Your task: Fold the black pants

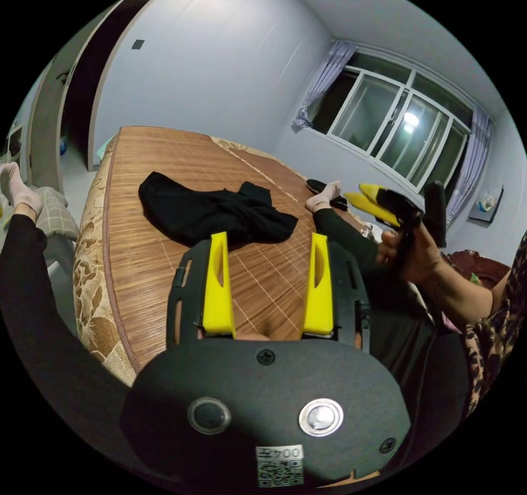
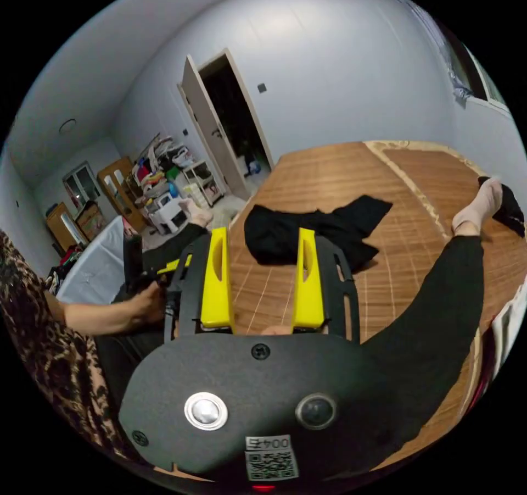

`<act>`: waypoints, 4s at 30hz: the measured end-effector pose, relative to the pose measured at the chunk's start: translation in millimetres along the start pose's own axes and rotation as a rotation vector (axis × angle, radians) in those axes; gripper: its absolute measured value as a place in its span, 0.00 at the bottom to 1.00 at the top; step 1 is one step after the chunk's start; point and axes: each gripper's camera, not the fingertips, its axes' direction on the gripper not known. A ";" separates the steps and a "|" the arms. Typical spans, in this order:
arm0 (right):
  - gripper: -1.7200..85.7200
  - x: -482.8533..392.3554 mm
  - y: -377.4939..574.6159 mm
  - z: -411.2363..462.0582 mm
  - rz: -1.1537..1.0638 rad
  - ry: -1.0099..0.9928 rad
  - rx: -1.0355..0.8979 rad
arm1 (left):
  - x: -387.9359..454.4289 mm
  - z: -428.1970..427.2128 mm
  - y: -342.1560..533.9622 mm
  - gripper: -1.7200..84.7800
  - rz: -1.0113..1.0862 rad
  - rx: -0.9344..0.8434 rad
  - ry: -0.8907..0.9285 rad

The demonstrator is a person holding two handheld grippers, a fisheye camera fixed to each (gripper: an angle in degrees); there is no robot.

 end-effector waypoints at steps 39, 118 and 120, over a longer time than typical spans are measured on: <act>0.20 172.4 141.6 125.0 0.123 0.156 0.257 | 81.3 -31.8 -341.6 0.09 0.289 -0.054 -0.029; 0.18 238.7 144.0 331.9 0.038 0.100 -0.217 | -203.5 91.3 -74.1 0.04 0.126 -0.378 -0.340; 0.20 219.2 140.5 338.3 -0.059 0.127 -0.237 | -201.8 87.8 -74.5 0.04 0.132 -0.377 -0.343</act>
